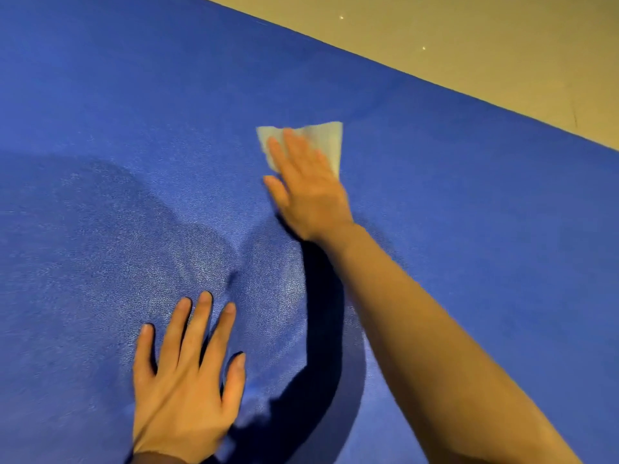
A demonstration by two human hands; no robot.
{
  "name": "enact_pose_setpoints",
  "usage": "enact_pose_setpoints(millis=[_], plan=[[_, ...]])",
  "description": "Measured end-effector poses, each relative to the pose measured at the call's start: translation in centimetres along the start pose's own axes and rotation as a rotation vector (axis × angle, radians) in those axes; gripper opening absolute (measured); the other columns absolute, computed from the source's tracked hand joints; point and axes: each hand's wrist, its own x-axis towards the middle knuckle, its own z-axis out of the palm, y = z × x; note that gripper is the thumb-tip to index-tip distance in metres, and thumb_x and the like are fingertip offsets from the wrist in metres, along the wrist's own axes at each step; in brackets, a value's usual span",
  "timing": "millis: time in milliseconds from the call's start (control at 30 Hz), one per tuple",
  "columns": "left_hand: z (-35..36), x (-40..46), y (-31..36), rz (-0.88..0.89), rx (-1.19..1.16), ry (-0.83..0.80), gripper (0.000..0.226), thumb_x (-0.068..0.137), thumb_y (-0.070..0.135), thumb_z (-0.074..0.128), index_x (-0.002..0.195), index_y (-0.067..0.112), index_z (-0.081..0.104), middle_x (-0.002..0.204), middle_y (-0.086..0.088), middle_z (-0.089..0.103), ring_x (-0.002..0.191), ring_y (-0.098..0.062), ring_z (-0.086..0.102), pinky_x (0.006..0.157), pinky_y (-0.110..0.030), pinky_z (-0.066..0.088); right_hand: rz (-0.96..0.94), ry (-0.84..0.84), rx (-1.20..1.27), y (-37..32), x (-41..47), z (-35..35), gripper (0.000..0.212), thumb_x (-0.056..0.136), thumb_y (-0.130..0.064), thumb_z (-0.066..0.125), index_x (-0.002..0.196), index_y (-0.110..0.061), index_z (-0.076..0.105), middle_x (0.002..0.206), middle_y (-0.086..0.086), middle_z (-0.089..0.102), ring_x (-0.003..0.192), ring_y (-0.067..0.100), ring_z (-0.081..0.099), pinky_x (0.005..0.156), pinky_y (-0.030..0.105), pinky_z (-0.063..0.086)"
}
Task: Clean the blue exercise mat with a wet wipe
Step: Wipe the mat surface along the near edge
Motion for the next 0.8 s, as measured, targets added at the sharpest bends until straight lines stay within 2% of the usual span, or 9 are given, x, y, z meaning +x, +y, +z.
enact_pose_setpoints(millis=[100,200,233,333,433,567,667,700,800], plan=[[0.0,0.0,-0.1,-0.003,-0.002,0.009,0.054,0.096,0.044,0.03,0.142,0.019,0.045,0.15,-0.01,0.044,0.137,-0.029,0.039,0.112,-0.057,0.023,0.273,-0.03,-0.052,7.2,-1.8,-2.9,0.062,0.097,-0.047,0.035,0.145,-0.008,0.041,0.148,0.014,0.043,0.136,0.033,0.038,0.114,0.046,0.028],[0.2,0.0,-0.2,0.002,0.002,0.025,0.056,0.091,0.04,0.039,0.142,0.019,0.045,0.15,-0.01,0.045,0.137,-0.029,0.04,0.112,-0.057,0.024,0.49,-0.003,-0.05,12.0,-5.6,-7.5,0.048,0.101,-0.034,0.033,0.144,-0.012,0.035,0.141,0.01,0.046,0.123,0.032,0.042,0.104,0.046,0.036],[0.2,0.0,-0.2,0.002,0.001,0.027,0.056,0.09,0.04,0.039,0.142,0.019,0.045,0.15,-0.011,0.046,0.137,-0.029,0.04,0.112,-0.057,0.024,0.493,0.002,-0.057,12.4,-6.6,-8.5,0.043,0.102,-0.03,0.031,0.139,-0.011,0.039,0.131,0.01,0.051,0.115,0.034,0.045,0.095,0.044,0.039],[0.2,-0.1,-0.1,-0.005,-0.001,0.028,0.054,0.092,0.041,0.037,0.141,0.019,0.046,0.149,-0.011,0.046,0.136,-0.029,0.04,0.112,-0.057,0.024,0.48,0.023,-0.061,11.3,-7.3,-9.1,0.029,0.102,-0.025,0.033,0.102,-0.005,0.053,0.094,0.012,0.055,0.089,0.035,0.048,0.076,0.042,0.039],[0.0,0.1,0.0,-0.012,-0.012,0.02,0.054,0.098,0.044,0.028,0.141,0.019,0.047,0.15,-0.011,0.046,0.137,-0.029,0.039,0.113,-0.057,0.022,0.661,0.141,0.012,8.9,-6.3,-9.0,0.026,0.1,-0.023,0.045,0.081,-0.011,0.057,0.076,0.004,0.054,0.072,0.026,0.047,0.058,0.035,0.033],[-0.1,0.2,0.0,0.01,-0.022,0.009,0.055,0.09,0.039,0.039,0.14,0.017,0.046,0.147,-0.014,0.048,0.136,-0.032,0.039,0.112,-0.058,0.022,0.895,0.314,0.238,7.1,-6.3,-9.7,0.015,0.096,-0.023,0.056,0.092,-0.016,0.069,0.082,-0.008,0.062,0.075,0.01,0.053,0.059,0.015,0.039],[-0.1,0.1,0.0,0.011,-0.02,0.008,0.056,0.089,0.038,0.04,0.138,0.015,0.053,0.147,-0.015,0.049,0.135,-0.033,0.04,0.111,-0.059,0.023,0.938,0.53,0.351,6.8,-7.3,-12.1,0.013,0.094,-0.023,0.057,0.093,-0.018,0.068,0.082,-0.013,0.062,0.072,0.0,0.055,0.073,0.024,0.049],[0.0,0.1,-0.1,0.01,-0.012,0.007,0.056,0.089,0.038,0.04,0.137,0.013,0.057,0.147,-0.015,0.049,0.134,-0.033,0.04,0.11,-0.06,0.023,0.918,0.617,0.298,6.7,-7.7,-13.3,0.015,0.094,-0.023,0.055,0.095,-0.016,0.068,0.084,-0.011,0.062,0.073,-0.002,0.054,0.074,0.026,0.049],[0.1,0.0,-0.1,0.008,0.005,0.007,0.056,0.09,0.038,0.04,0.133,0.01,0.063,0.147,-0.015,0.049,0.134,-0.033,0.04,0.109,-0.061,0.024,0.724,0.707,0.093,4.7,-8.7,-16.0,0.022,0.096,-0.022,0.05,0.098,-0.008,0.067,0.092,-0.007,0.058,0.073,0.0,0.051,0.067,0.01,0.038]])
